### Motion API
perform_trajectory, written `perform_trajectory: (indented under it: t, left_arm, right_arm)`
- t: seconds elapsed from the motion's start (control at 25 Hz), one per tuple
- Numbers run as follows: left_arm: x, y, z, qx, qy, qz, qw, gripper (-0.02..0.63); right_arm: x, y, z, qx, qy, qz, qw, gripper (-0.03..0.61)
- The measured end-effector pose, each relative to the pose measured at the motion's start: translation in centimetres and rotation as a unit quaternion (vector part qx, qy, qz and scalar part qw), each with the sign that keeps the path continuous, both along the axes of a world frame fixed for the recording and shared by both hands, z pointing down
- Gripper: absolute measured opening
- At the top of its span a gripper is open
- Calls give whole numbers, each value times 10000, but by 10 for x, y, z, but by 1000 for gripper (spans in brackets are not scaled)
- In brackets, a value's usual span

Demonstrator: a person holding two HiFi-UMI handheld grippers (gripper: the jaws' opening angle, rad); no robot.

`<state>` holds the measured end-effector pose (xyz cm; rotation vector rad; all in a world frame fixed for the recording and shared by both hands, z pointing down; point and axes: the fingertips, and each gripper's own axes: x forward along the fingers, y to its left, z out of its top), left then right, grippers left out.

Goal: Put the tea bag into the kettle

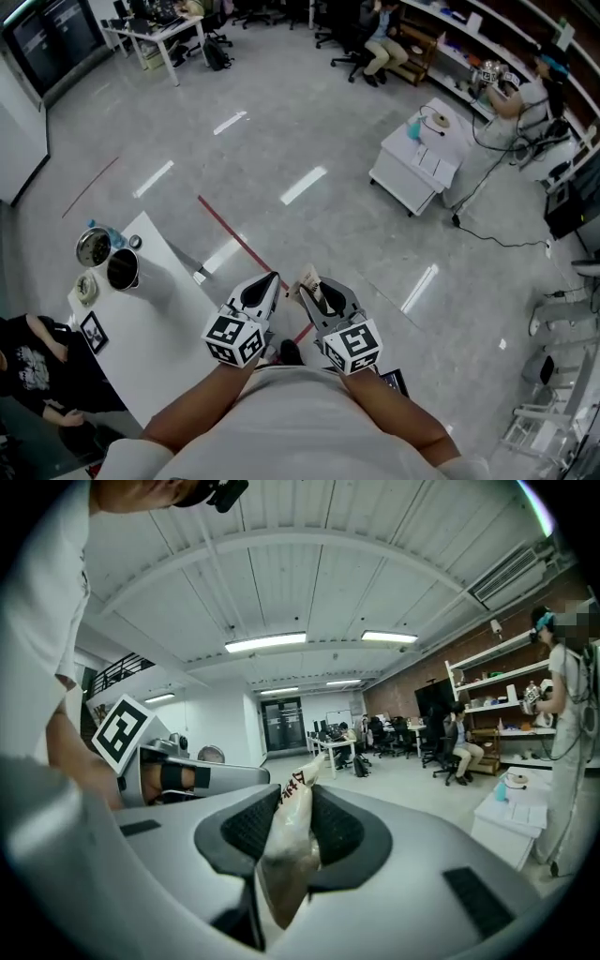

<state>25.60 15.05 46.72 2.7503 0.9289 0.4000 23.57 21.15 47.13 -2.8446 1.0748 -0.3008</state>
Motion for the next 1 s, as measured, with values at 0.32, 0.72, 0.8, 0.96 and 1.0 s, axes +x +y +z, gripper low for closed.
perform_trajectory:
  t: [0.32,0.72,0.8,0.96,1.0]
  left_arm:
    - [10,-100,-3,-183,174,-1304,9911,11]
    - [-16,-236,16,-151,1,-3380,9410,11]
    - [-20,-259,21,-197,-92,-3747,9269,11]
    - [-25,-299,20,-201,-78,-4544,8905,11]
    - [-23,-307,19,-191,-61,-4754,8795,11]
  right_arm:
    - [30,-105,-8,-166,167,-1349,9906,107]
    - [27,-251,14,-95,-85,-3491,9370,107]
    - [28,-278,17,-64,-148,-3871,9219,107]
    - [30,-324,20,1,-332,-4603,8871,107]
    - [32,-333,22,-14,-367,-4792,8769,107]
